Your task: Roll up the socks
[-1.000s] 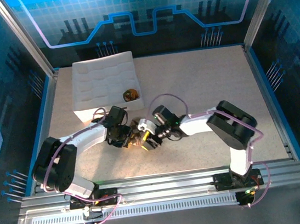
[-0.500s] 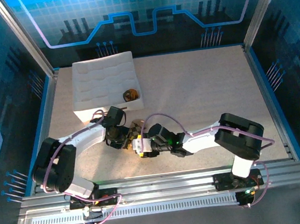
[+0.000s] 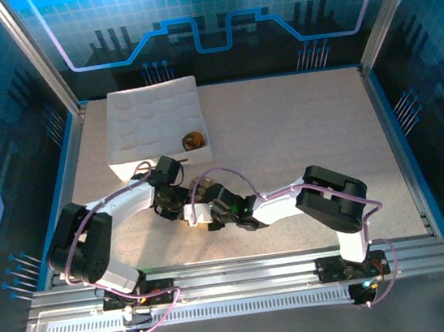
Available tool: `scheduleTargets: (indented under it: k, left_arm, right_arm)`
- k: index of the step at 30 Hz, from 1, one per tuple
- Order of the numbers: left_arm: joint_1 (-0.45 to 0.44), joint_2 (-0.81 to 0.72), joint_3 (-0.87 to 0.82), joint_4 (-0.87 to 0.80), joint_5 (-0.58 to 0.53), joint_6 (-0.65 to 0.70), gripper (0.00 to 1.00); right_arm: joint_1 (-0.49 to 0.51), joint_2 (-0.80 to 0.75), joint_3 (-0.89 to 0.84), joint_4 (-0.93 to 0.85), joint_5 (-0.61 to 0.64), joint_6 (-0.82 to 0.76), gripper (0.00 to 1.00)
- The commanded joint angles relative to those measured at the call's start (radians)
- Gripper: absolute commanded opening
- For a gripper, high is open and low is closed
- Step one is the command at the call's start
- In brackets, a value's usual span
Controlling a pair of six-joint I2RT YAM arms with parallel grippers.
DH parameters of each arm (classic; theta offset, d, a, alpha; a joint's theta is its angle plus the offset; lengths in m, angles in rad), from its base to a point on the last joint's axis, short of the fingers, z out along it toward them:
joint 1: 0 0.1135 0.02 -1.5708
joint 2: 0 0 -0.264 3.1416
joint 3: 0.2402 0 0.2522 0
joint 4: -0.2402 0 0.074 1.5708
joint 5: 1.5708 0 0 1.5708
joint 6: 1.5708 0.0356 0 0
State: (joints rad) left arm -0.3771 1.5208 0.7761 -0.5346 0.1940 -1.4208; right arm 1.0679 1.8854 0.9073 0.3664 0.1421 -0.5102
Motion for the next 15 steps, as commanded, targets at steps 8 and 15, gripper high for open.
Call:
scheduleTargets:
  k: [8, 15]
  left_arm:
    - [0.007, -0.198, 0.029, -0.339, -0.090, -0.014, 0.78]
    - [0.045, -0.324, -0.024, -0.309, -0.136, -0.020, 0.82]
  right_arm:
    - [-0.091, 0.066, 0.026, -0.260, -0.259, 0.219, 0.00]
    - [-0.156, 0.123, 0.084, -0.333, -0.402, 0.346, 0.00]
